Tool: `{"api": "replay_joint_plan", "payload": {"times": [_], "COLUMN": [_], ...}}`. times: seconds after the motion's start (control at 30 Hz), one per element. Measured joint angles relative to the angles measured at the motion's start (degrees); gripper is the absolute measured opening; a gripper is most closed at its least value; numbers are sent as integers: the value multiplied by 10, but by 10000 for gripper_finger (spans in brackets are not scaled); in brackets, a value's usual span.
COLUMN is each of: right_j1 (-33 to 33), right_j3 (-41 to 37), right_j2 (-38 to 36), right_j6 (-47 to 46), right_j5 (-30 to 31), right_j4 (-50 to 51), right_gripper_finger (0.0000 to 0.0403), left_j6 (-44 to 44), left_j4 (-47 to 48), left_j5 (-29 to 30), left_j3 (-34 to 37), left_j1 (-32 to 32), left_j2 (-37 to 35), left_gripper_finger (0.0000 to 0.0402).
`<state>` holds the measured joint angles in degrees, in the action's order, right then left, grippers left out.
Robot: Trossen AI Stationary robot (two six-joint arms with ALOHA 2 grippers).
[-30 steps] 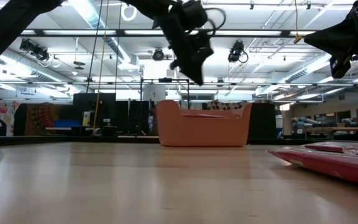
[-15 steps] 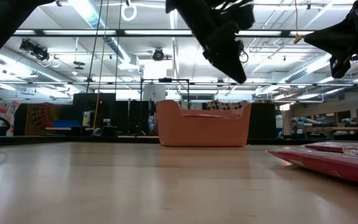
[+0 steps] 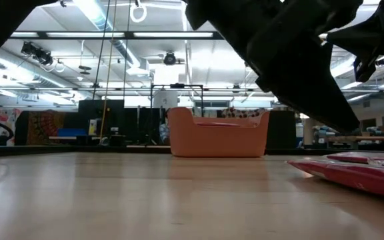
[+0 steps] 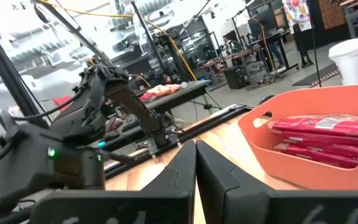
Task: Sort popcorn bags into baskets
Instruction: Stack the popcorn bag on top of the stacked popcorn bag into the bin
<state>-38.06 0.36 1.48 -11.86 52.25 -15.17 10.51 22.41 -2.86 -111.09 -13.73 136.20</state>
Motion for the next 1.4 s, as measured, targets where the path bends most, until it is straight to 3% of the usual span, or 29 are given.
{"api": "replay_joint_plan", "payload": {"times": [0.2, 0.53, 0.67, 0.83, 0.93, 1.07, 1.27, 1.4], "right_j1": [0, 0, 0, 0, 0, 0, 0, 0], "right_j3": [0, 0, 0, 0, 0, 0, 0, 0], "right_j2": [0, 1, 1, 1, 1, 1, 1, 1], "right_j6": [0, 0, 0, 0, 0, 0, 0, 0], "right_j5": [0, 0, 1, 1, 1, 1, 1, 1], "right_j4": [-1, -7, -7, -7, -7, -7, -6, -6], "right_gripper_finger": [16, 16, 16, 16, 16, 16, 16, 16], "left_j6": [33, -75, -166, -352, -366, -291, -41, 86], "left_j4": [6, 47, 108, 215, 232, 211, 213, 209], "left_j5": [-1, 3, 75, 184, 198, 240, 243, 297], "left_j3": [0, -2, -3, -2, 0, 1, 1, 0], "left_j1": [-8, 19, 31, 50, 55, 46, 11, -16], "left_j2": [0, 31, 21, 6, -3, -28, -22, -15], "left_gripper_finger": [134, 134, 134, 134, 134, 134, 135, 135]}}
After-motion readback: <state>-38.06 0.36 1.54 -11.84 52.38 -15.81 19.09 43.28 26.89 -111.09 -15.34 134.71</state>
